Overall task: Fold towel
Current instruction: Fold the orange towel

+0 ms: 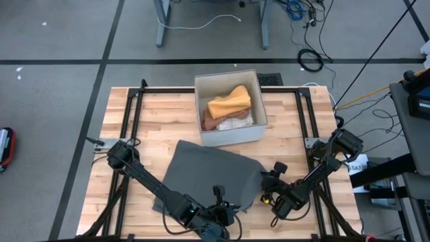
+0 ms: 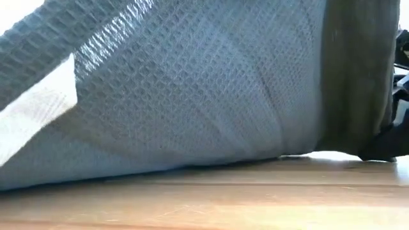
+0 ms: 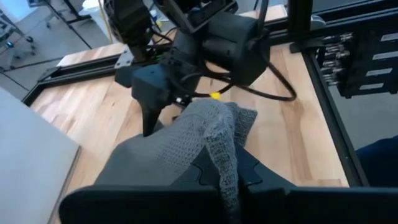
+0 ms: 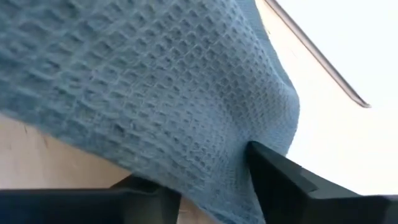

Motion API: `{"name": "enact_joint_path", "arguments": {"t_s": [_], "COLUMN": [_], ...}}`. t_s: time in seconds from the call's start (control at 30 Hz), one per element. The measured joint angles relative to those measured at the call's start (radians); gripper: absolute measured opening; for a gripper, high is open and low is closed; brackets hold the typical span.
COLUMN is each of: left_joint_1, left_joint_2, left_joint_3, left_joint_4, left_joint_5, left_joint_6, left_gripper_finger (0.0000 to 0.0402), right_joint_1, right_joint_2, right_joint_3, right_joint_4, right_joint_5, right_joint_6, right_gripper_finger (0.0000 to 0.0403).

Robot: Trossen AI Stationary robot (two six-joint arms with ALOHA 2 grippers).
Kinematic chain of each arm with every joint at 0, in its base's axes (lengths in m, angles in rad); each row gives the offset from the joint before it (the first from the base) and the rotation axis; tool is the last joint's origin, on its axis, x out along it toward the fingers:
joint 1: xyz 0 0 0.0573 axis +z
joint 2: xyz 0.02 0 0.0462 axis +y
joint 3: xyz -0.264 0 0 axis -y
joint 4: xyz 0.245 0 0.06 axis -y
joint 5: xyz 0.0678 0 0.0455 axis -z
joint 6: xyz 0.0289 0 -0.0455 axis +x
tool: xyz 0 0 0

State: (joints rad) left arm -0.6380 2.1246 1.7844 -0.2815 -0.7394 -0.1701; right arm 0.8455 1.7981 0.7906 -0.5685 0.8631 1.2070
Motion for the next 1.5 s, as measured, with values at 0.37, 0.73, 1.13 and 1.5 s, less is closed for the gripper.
{"name": "enact_joint_path", "arguments": {"t_s": [0.37, 0.73, 1.13, 1.5], "left_joint_1": [-0.004, -0.004, -0.002, -0.002], "left_joint_2": [0.000, 0.000, 0.000, 0.000], "left_joint_3": [0.000, 0.000, 0.000, 0.000], "left_joint_4": [-0.005, -0.021, -0.023, -0.054], "left_joint_5": [0.002, 0.018, 0.022, 0.026], "left_joint_6": [0.016, 0.018, 0.015, 0.019], "left_gripper_finger": [0.0000, 0.0000, 0.0000, 0.0000], "right_joint_1": [-0.022, -0.046, -0.046, -0.046], "right_joint_2": [0.000, -0.002, -0.003, -0.003], "right_joint_3": [0.000, -0.002, -0.002, -0.001], "right_joint_4": [0.001, 0.108, 0.112, 0.114], "right_joint_5": [-0.069, -0.087, -0.089, -0.091], "right_joint_6": [-0.116, -0.126, -0.124, -0.125], "right_gripper_finger": [0.0008, 0.0042, 0.0043, 0.0043]}}
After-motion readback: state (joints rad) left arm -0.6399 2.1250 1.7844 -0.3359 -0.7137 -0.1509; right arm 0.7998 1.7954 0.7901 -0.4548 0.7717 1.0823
